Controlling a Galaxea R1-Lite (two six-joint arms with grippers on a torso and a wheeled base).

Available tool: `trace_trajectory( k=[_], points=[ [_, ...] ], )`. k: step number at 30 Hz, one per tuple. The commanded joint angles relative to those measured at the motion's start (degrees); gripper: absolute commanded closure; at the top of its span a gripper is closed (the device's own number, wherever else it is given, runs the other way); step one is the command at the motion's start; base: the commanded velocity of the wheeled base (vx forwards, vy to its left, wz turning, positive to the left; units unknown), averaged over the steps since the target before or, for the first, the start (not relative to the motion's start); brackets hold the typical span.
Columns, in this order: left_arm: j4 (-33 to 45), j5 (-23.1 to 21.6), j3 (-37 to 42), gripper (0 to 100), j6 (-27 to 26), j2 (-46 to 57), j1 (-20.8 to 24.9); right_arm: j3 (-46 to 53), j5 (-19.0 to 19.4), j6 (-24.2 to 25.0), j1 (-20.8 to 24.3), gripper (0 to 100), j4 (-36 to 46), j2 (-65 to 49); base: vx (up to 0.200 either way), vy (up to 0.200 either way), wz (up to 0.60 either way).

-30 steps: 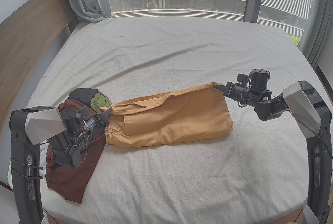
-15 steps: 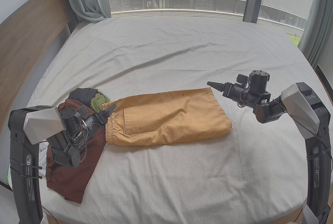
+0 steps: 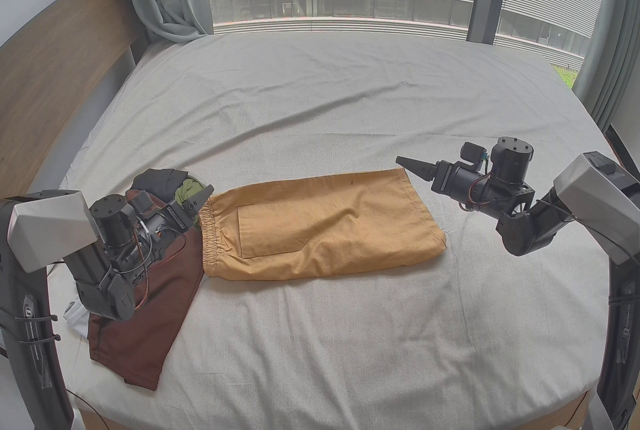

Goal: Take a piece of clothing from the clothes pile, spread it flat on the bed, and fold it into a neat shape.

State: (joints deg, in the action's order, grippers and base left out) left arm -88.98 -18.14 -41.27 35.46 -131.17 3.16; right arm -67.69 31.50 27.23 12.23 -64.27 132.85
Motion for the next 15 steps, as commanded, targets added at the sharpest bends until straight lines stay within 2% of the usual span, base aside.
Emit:
trace_trajectory(
  k=[1,3,9,15],
  points=[
    [0.0,-0.7,3.3,0,-0.2,5.2,-0.1,11.4,0.8,0.2,0.7,0,-9.6,-5.4,0.0,0.0,0.0],
    [-0.1,-0.7,3.4,0,-0.2,6.3,0.0,14.3,1.3,1.0,0.3,0,-14.0,-5.3,0.0,0.0,0.0],
    [0.0,-1.6,5.2,0,-1.2,9.3,0.4,19.5,1.4,2.3,0.3,0,-19.8,-6.1,0.0,0.0,0.0],
    [-0.1,-4.8,8.2,0,-6.5,10.8,0.4,22.4,1.2,3.0,0.3,0,-22.9,-6.5,0.0,0.0,0.0]
  ],
)
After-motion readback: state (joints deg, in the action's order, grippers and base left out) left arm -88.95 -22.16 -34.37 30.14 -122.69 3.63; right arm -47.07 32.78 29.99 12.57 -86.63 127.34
